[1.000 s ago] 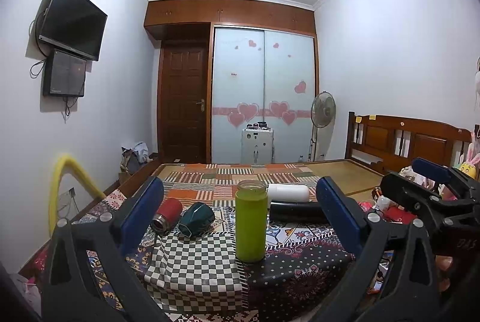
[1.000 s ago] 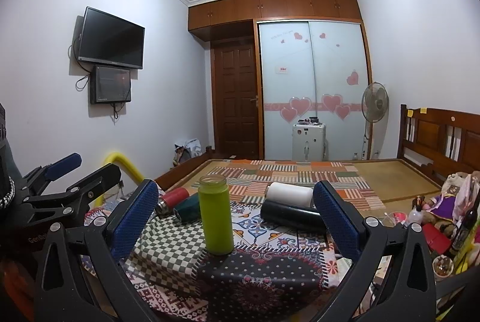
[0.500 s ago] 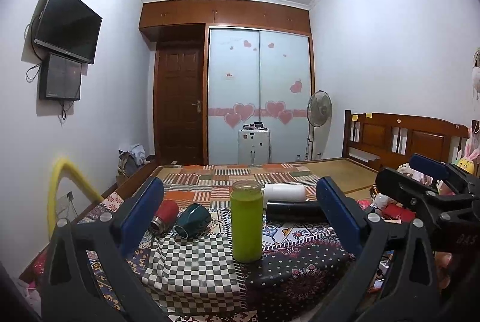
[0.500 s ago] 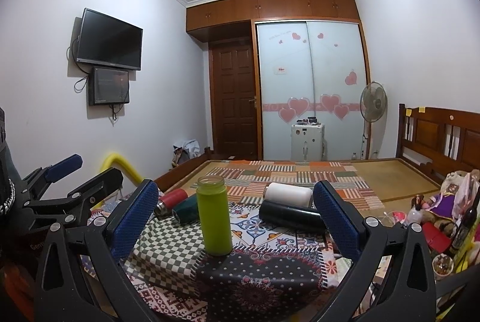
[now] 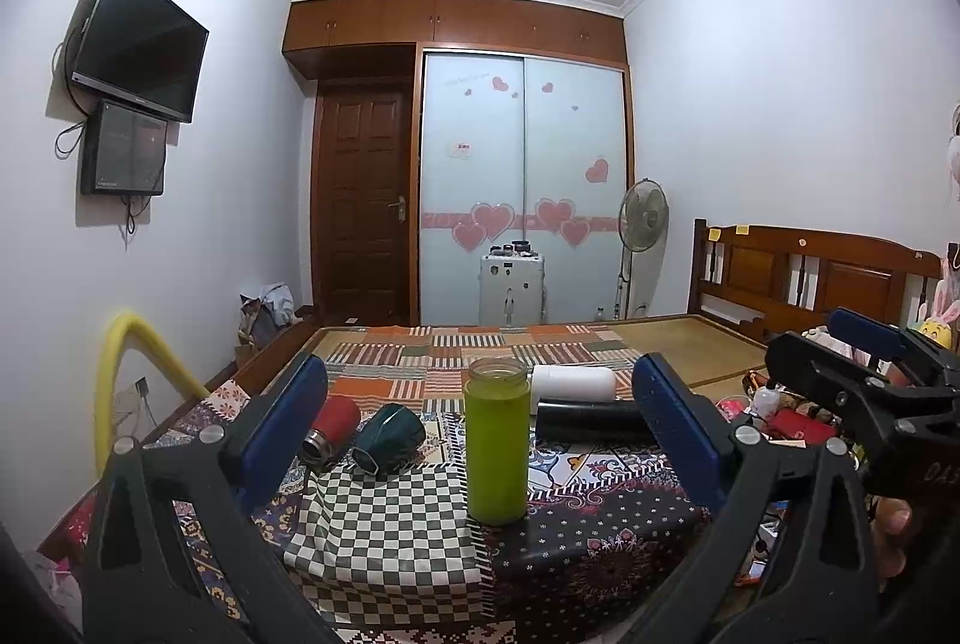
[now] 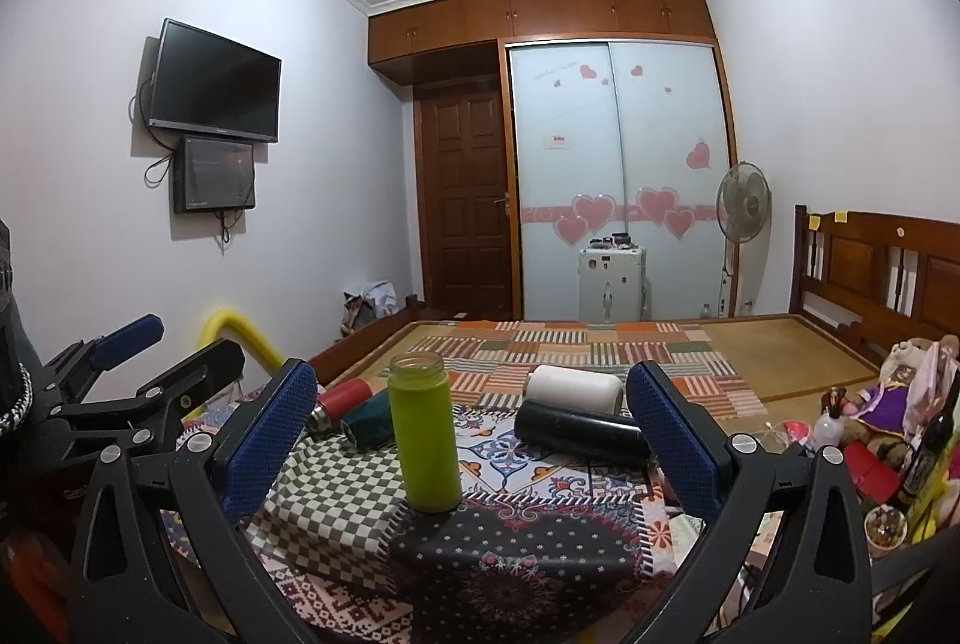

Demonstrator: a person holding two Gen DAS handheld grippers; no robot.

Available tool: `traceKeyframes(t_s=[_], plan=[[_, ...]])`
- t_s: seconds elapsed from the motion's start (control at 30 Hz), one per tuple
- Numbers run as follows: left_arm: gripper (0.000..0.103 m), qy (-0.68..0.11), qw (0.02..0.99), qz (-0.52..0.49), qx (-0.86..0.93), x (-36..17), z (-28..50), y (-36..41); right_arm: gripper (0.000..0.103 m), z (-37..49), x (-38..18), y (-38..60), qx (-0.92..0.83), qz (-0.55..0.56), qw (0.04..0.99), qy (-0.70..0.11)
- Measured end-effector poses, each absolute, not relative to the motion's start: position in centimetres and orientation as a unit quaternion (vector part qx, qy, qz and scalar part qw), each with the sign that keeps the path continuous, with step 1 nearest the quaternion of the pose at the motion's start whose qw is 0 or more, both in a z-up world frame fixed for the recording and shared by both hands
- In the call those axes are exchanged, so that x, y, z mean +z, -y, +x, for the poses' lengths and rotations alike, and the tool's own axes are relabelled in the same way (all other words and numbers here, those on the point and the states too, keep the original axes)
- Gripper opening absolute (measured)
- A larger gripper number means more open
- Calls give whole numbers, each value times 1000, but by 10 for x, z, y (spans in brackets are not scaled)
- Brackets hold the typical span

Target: Flip cup upright

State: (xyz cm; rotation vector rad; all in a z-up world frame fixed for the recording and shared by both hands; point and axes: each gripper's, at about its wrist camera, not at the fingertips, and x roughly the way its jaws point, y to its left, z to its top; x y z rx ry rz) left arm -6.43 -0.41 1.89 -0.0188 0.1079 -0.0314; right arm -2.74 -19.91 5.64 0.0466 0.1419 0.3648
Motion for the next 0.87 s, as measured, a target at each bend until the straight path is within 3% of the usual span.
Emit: traceKeyframes(t_s=[0.87], plan=[[103,-65,998,-14,-14,18,-55,0,103,-23,56,193,180,24,980,-77]])
